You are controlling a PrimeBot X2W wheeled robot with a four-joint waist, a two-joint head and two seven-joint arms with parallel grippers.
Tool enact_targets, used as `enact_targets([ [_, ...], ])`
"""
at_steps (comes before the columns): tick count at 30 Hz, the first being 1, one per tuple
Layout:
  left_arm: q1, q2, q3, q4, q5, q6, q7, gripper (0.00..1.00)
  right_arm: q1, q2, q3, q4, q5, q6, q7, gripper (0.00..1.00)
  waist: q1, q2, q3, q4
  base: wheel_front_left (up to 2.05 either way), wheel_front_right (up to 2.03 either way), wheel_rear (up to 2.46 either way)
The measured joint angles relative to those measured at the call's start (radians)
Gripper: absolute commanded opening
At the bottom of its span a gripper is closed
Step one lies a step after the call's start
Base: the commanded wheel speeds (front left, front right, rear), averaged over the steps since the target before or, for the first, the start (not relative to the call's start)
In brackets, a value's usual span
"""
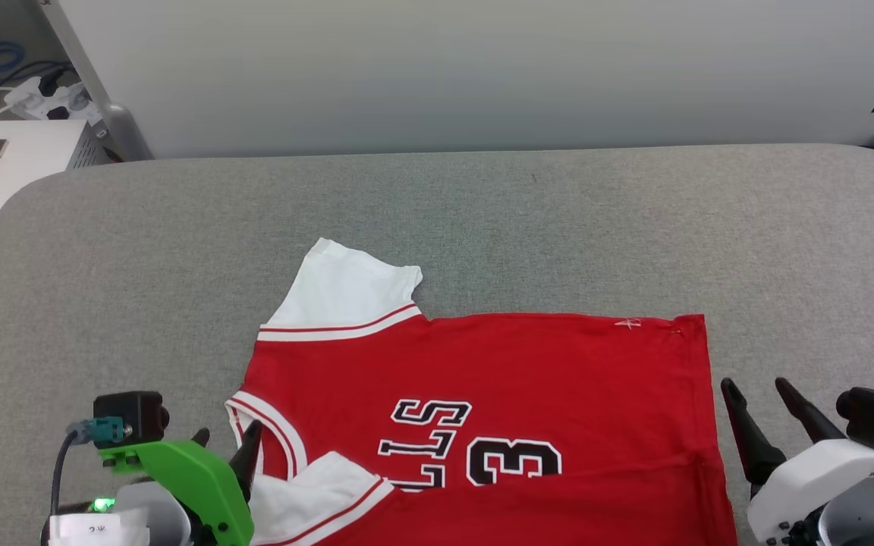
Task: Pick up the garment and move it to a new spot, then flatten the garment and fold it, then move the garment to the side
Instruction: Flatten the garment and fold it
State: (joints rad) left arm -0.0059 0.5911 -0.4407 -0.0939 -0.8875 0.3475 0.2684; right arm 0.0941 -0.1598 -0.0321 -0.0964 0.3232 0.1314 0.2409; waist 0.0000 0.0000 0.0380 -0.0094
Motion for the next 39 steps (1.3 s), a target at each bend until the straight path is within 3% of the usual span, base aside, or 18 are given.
enact_targets([
  [5,-0.078,-0.007,-0.001,-0.019,0.082,0.005,-0.074,1.00,-0.042,0.024,-0.015,-0.053,-0.044,0.000,-0.090,1.00,0.0000,0.0000,0.025,-0.009,0.00,0.00,0.00],
  [12,-0.231,-0.036,0.010,0.000,0.171,0.011,-0.171,1.00,-0.113,0.027,-0.021,-0.113,-0.064,0.000,-0.132,1.00,0.0000,0.0000,0.101,-0.027,0.00,0.00,0.00],
  [17,-0.360,-0.053,0.001,0.083,0.186,-0.029,-0.164,1.00,-0.164,0.026,-0.025,-0.123,-0.067,0.000,-0.146,1.00,0.0000,0.0000,0.170,-0.046,0.00,0.00,0.00],
  [23,-0.537,-0.047,-0.011,0.222,0.148,-0.132,-0.041,1.00,-0.202,0.027,-0.022,-0.117,-0.067,0.000,-0.160,1.00,0.0001,0.0000,0.251,-0.077,0.00,0.00,0.00],
  [31,-0.720,0.021,-0.034,0.389,0.048,-0.242,0.254,1.00,-0.234,0.030,0.007,-0.084,-0.052,0.000,-0.193,1.00,0.0002,0.0000,0.331,-0.141,0.00,0.00,0.00],
  [35,-0.771,0.044,-0.049,0.445,0.032,-0.256,0.368,1.00,-0.242,0.031,0.011,-0.068,-0.045,0.000,-0.204,1.00,0.0002,0.0000,0.368,-0.171,0.00,0.00,0.00],
  [39,-0.804,0.046,-0.056,0.484,0.024,-0.256,0.415,1.00,-0.249,0.031,0.014,-0.054,-0.037,0.000,-0.216,1.00,0.0001,0.0000,0.406,-0.194,0.00,0.00,0.00],
])
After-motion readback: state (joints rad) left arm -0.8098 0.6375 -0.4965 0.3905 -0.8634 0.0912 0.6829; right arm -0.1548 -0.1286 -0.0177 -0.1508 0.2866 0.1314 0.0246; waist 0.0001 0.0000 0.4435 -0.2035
